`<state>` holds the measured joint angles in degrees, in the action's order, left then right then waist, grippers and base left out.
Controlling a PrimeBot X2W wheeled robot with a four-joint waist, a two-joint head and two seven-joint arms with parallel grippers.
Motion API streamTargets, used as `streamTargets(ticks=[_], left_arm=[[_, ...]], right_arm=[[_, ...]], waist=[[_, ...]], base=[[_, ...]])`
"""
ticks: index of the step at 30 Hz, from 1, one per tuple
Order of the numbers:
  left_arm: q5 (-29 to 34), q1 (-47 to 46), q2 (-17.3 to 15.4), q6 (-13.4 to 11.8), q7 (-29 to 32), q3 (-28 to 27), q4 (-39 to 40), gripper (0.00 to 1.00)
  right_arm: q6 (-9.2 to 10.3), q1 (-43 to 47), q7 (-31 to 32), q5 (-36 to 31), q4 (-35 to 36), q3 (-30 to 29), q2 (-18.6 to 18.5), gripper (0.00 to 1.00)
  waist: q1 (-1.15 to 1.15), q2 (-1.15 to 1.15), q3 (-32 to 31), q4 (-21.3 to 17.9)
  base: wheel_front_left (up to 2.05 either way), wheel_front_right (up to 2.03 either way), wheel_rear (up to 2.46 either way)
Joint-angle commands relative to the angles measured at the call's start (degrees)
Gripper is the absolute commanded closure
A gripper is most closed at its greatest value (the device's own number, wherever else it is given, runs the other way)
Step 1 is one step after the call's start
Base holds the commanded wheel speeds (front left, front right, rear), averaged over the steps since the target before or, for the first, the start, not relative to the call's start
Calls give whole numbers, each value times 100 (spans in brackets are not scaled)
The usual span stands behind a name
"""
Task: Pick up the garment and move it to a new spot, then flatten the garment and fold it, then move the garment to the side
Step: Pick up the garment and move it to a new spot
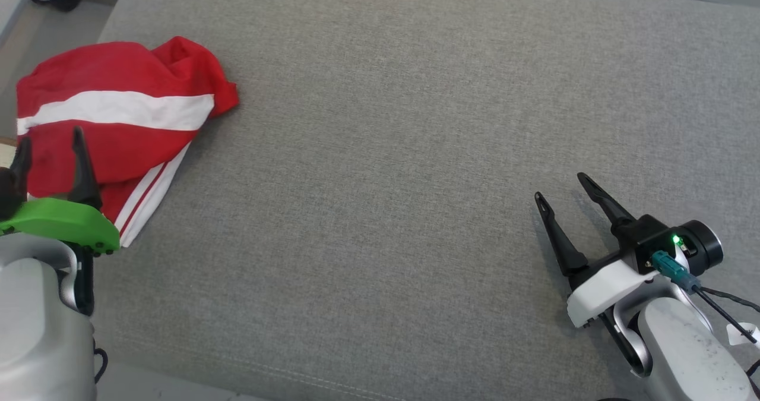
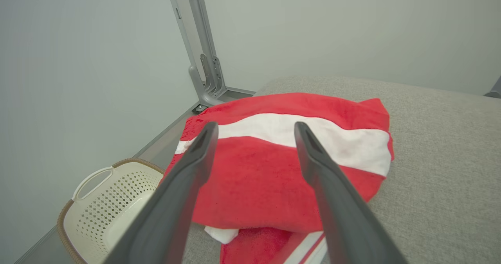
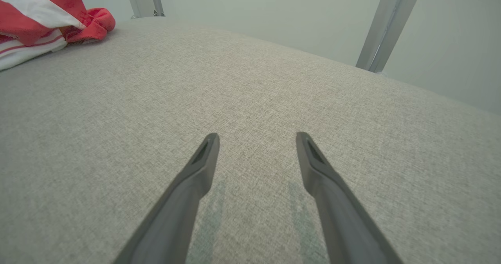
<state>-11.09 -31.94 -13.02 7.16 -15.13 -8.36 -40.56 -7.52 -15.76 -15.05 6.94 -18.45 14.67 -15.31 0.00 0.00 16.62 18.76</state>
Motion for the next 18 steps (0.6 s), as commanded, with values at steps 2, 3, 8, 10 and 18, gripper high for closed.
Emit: streamTargets(ticks=[2,3,8,10,18], left_arm=[[-90,-292,-146,28,-3,11,-353,0],[-125,-435,-221,31,-3,16,-534,0],[-148,-964,-536,30,49,76,-1422,0],[-95,-1192,-656,-27,126,120,-1847,0],[-159,-1578,-754,-272,231,126,-2631,35]], right_arm=[[6,-64,-19,33,42,-27,-44,0],[6,-70,-19,38,54,-39,-61,0],[6,-109,-19,52,80,-102,-88,0],[6,-127,-19,90,70,-123,-121,0],[6,-113,-17,151,5,-160,-88,0]], waist=[[0,0,325,-341],[0,0,364,-382],[0,0,564,-570],[0,0,647,-649],[0,0,704,-722]], base=[[0,0,0],[0,0,0],[0,0,0],[0,0,0],[0,0,0]])
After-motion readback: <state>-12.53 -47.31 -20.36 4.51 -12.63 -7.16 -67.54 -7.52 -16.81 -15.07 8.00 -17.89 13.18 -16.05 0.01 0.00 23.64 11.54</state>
